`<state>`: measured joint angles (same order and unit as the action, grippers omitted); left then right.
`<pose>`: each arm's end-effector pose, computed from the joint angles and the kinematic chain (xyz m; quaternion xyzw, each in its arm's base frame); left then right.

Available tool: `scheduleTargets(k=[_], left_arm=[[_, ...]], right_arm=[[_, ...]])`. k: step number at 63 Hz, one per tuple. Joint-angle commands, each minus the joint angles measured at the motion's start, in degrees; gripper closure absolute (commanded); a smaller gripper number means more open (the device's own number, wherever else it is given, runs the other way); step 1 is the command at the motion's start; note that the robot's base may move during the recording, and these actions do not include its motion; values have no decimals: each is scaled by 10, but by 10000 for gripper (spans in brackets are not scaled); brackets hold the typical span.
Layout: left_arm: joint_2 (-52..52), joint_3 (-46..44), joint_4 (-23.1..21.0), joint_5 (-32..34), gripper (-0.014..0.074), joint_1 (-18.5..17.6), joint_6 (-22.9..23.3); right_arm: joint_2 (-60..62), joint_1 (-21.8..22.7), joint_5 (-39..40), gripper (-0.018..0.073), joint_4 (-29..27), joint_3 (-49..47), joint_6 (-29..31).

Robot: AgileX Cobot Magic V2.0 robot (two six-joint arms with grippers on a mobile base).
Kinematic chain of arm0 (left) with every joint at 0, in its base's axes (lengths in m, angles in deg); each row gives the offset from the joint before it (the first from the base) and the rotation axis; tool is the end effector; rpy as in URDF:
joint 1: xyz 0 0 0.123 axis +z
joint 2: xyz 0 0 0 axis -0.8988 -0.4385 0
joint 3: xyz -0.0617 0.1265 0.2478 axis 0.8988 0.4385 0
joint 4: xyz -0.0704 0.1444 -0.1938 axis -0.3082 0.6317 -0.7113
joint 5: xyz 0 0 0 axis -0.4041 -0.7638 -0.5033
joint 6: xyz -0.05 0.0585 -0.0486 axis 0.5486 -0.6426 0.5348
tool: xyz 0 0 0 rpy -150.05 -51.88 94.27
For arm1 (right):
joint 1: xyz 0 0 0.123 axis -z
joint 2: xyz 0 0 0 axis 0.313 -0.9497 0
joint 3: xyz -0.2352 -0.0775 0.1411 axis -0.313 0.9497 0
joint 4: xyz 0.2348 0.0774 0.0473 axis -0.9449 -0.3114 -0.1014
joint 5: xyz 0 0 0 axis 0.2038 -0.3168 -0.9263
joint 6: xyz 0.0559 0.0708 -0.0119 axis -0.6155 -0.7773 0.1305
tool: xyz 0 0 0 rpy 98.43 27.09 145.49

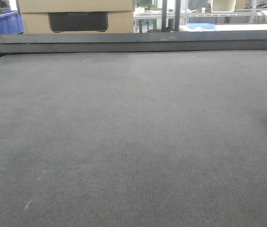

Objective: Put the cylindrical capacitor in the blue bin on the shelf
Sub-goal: 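Lower the right gripper onto the maroon capacitor and close it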

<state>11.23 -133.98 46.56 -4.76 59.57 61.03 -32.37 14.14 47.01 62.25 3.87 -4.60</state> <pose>0.1450 -0.0106 0.3881 0.0126 0.7736 -0.0351 0.6326 0.1792 0.0110 0.2365 0.0082 0.8158 0.0340 0.5772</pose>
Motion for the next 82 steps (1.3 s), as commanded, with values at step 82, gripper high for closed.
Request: scheduleTargets(k=[82], left_arm=[[4, -4, -2, 18, 708, 1, 2]], right_arm=[[-548, -1, 588, 2, -26, -22, 37]])
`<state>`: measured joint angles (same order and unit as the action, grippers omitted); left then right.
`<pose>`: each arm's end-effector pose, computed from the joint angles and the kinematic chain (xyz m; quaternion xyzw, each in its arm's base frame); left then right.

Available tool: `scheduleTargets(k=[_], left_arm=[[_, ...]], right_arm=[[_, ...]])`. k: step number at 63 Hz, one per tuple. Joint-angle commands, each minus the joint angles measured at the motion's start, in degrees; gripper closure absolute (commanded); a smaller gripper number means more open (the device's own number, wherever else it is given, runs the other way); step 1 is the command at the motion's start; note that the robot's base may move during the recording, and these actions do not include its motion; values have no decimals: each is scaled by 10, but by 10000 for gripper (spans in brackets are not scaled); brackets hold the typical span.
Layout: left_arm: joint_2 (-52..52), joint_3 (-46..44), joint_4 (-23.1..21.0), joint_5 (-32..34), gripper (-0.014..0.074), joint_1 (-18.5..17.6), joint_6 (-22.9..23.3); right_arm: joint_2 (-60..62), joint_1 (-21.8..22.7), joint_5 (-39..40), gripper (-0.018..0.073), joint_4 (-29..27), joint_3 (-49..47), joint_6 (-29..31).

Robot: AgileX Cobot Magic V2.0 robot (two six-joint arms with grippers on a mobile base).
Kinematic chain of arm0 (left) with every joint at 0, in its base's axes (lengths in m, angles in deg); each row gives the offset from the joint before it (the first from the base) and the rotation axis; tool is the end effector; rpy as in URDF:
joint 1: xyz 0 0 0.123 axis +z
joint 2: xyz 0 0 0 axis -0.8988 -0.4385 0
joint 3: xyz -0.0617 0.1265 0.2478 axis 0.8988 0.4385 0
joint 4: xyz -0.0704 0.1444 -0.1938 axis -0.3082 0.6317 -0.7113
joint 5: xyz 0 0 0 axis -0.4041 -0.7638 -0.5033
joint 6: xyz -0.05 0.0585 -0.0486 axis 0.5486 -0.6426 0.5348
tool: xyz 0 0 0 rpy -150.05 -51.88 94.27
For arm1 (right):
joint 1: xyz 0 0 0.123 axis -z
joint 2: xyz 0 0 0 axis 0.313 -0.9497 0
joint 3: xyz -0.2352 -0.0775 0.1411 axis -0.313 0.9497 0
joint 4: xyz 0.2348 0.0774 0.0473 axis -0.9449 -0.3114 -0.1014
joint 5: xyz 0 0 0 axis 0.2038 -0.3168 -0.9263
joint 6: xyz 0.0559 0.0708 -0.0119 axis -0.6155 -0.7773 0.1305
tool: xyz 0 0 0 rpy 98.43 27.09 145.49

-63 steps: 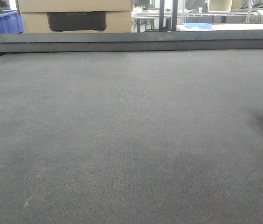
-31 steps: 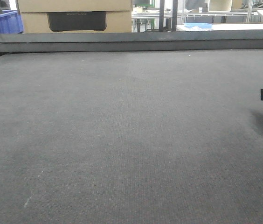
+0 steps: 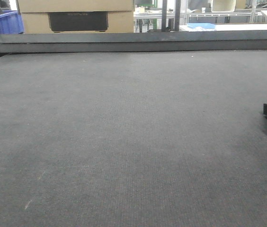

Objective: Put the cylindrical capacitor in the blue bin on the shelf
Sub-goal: 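Lower the right gripper onto the maroon capacitor and close it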

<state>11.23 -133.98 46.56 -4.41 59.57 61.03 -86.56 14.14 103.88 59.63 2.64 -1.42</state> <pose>0.1451 -0.0107 0.3886 0.0126 0.7716 -0.0353 0.6350 0.2637 0.0058 0.1078 0.0039 0.7957 -0.0450 0.6040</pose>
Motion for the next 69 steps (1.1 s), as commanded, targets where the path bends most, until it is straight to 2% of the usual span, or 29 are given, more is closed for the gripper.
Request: scheduleTargets(k=[1, 17, 22, 30, 37, 45, 57, 66, 69], left_arm=[[4, -4, -2, 15, 708, 1, 2], [4, -4, -2, 15, 708, 1, 2], [4, -4, -2, 15, 708, 1, 2], [4, -4, -2, 15, 708, 1, 2], [4, -4, -2, 15, 708, 1, 2], [4, -4, -2, 15, 708, 1, 2], [4, -7, -2, 7, 708, 1, 2], [4, -13, -2, -6, 708, 1, 2], [4, -13, -2, -6, 708, 1, 2]], right_arm=[[-6, -1, 20, 2, 0, -11, 5], [-7, -1, 20, 2, 0, -21, 5], [-7, -1, 20, 34, 0, -21, 5], [-7, -1, 20, 209, 0, -21, 5], [-7, -1, 20, 476, 0, -21, 5], [-7, -1, 20, 715, 0, -21, 5], [15, -1, 8, 720, 0, -21, 5], [97, -1, -84, 720, 0, -22, 5], [138, -1, -148, 720, 0, -26, 5]])
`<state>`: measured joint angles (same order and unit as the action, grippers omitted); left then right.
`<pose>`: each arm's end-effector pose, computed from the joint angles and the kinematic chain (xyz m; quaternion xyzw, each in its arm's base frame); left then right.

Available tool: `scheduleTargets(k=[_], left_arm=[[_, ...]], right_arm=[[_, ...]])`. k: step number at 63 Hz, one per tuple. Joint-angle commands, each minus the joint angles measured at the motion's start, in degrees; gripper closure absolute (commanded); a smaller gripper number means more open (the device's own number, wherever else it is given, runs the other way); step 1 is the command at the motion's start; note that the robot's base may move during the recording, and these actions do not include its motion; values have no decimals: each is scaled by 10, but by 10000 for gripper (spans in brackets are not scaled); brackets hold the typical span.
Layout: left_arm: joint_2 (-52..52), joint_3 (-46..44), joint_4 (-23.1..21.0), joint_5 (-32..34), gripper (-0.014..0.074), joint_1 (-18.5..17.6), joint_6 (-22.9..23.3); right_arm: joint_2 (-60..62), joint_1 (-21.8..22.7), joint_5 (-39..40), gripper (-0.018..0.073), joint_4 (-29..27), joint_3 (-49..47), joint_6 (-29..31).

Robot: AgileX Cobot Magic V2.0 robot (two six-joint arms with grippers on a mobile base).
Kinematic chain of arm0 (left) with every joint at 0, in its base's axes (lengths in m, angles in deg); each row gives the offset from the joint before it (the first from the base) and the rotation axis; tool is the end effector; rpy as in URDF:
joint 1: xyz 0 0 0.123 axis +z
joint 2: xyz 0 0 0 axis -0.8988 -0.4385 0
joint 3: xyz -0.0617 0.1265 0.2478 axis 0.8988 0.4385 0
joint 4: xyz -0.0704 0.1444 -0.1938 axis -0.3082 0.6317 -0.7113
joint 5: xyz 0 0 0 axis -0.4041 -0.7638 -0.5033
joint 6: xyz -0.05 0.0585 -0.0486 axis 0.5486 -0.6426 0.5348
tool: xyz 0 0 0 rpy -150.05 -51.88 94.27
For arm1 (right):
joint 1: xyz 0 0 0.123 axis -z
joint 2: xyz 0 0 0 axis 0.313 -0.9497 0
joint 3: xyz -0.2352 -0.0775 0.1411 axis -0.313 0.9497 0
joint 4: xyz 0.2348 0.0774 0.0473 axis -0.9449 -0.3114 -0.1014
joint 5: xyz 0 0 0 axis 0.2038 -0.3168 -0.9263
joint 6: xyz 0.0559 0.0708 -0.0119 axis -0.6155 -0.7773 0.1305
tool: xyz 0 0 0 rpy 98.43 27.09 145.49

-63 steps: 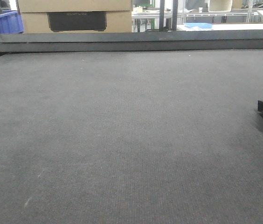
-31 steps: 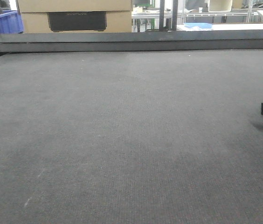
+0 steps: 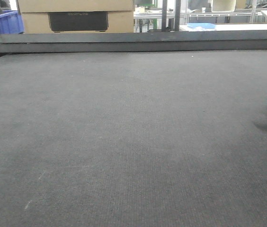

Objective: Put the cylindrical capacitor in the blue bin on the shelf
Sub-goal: 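Lower the right gripper onto the maroon capacitor and close it, then lift the maroon capacitor with the right gripper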

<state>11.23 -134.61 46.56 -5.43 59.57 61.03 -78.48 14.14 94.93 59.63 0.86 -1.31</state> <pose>0.1443 -0.0106 0.3907 0.0125 0.7738 -0.0350 0.6324 0.2684 0.0071 0.1365 0.0092 0.7914 -0.0341 0.6103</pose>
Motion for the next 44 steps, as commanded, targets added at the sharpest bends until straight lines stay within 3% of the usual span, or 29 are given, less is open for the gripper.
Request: scheduleTargets(k=[1, 12, 19, 35, 44], left_arm=[[4, -7, -2, 4, 708, 1, 2], [4, -7, -2, 4, 708, 1, 2], [4, -7, -2, -7, 708, 1, 2], [4, -28, 0, -105, 708, 1, 2], [5, -42, 0, -134, 708, 1, 2]], right_arm=[[77, -1, -90, 720, 0, -11, 4], [233, -1, -382, 720, 8, -74, 4], [310, -1, -529, 720, 17, -130, 4], [413, -1, -797, 720, 17, -262, 4], [448, -1, -895, 720, 17, -320, 4]])
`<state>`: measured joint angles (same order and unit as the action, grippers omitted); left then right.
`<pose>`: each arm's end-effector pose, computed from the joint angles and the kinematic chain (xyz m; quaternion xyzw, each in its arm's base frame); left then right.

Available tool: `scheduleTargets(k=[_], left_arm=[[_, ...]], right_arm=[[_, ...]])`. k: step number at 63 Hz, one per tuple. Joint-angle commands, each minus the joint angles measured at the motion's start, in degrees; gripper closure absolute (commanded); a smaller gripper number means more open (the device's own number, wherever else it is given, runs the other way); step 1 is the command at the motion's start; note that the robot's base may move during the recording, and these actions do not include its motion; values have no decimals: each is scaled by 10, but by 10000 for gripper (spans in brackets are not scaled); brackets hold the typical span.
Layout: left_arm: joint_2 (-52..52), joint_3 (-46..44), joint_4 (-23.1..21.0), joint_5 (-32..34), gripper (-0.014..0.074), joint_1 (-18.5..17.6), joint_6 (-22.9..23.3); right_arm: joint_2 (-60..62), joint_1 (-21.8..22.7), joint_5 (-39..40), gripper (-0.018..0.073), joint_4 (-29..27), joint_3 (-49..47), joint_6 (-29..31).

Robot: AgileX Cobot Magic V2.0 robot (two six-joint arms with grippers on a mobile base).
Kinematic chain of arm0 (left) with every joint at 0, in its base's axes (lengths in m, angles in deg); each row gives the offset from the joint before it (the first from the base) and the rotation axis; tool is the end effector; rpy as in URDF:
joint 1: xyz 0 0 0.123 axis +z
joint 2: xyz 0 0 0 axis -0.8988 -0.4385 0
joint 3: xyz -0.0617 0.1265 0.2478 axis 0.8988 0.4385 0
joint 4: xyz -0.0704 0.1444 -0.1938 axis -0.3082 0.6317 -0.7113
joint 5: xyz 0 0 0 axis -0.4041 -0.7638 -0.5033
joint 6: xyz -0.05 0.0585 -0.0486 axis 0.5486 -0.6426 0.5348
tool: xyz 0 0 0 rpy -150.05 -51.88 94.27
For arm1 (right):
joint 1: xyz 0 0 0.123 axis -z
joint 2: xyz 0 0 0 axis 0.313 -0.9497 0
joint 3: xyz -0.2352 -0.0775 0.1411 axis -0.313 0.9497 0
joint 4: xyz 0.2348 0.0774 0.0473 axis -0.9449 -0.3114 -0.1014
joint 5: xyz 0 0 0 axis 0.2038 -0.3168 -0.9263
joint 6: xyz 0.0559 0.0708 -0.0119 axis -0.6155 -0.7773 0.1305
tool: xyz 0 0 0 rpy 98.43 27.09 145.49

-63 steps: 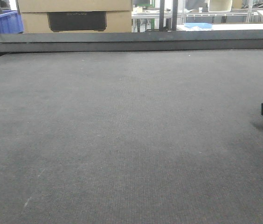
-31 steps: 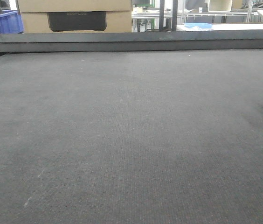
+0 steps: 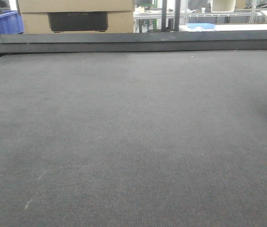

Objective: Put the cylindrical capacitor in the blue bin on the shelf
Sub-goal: 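Lift the maroon capacitor with the right gripper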

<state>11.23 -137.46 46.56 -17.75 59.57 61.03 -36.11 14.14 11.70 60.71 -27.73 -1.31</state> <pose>0.1363 -0.0097 0.3882 0.0122 0.8234 -0.0303 0.5665 0.2149 0.0206 0.3530 -0.0299 0.8498 0.0522 0.5237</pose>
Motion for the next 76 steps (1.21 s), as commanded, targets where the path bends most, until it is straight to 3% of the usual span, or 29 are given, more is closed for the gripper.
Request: scheduleTargets(k=[1, 27, 76], left_arm=[[5, -16, 0, -14, 708, 1, 2], [6, -29, 0, -91, 708, 1, 2], [6, -29, 0, -91, 708, 1, 2]], right_arm=[[28, -1, -69, 720, 6, -38, 4], [180, -10, -224, 720, 6, -63, 10], [218, -24, -217, 721, 6, -63, 10]])
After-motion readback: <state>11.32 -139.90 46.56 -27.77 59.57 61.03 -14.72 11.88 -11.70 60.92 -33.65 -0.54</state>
